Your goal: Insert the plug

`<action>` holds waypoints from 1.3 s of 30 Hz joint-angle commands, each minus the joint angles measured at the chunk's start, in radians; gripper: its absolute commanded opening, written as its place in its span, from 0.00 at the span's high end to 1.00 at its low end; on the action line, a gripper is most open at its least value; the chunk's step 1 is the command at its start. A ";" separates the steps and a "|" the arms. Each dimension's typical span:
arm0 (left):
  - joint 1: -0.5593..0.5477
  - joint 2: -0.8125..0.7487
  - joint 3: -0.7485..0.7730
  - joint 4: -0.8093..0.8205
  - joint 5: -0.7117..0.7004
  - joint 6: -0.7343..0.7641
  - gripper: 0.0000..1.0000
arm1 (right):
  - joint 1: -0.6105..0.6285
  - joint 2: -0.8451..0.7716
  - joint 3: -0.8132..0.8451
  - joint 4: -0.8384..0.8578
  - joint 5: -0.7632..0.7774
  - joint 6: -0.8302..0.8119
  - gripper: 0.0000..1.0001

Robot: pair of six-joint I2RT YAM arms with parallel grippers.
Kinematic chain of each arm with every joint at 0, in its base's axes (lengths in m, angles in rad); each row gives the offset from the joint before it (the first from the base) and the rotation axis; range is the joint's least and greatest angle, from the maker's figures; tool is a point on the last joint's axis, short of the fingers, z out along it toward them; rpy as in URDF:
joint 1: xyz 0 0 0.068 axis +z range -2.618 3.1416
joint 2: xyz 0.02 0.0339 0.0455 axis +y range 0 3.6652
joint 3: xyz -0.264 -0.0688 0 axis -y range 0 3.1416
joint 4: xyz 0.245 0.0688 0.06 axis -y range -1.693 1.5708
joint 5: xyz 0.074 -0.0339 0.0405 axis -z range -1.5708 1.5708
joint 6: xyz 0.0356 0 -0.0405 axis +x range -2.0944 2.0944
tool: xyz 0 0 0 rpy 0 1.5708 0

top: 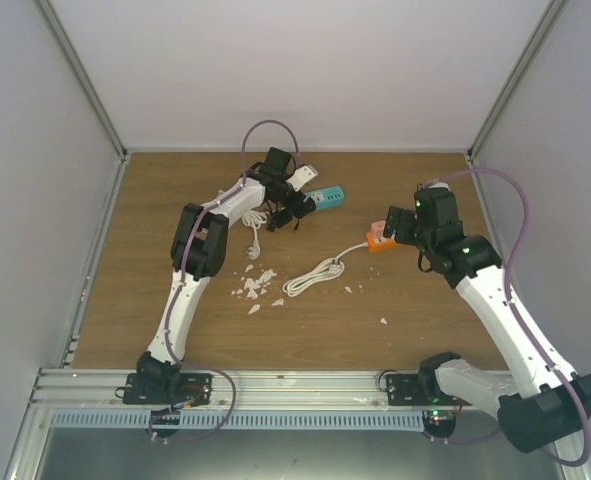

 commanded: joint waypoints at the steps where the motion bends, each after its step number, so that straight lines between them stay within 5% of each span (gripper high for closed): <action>1: -0.002 0.037 0.033 -0.027 0.021 0.023 0.09 | -0.012 -0.009 -0.008 0.026 0.001 0.003 0.00; 8: -0.003 0.011 -0.032 -0.006 0.026 0.000 0.33 | -0.012 -0.009 -0.009 0.030 -0.006 0.002 0.01; 16: -0.005 -0.093 -0.259 0.109 0.045 -0.056 0.46 | -0.012 -0.009 -0.011 0.033 -0.014 -0.001 0.00; 22: -0.015 -0.197 -0.462 0.234 0.016 -0.150 0.67 | -0.012 -0.009 -0.013 0.043 -0.036 -0.008 0.00; 30: -0.062 -0.329 -0.752 0.406 -0.055 -0.268 0.64 | -0.012 -0.011 -0.013 0.047 -0.048 -0.008 0.00; 39: -0.147 -0.366 -0.852 0.454 -0.109 -0.345 0.63 | -0.012 -0.002 -0.017 0.045 -0.053 -0.008 0.00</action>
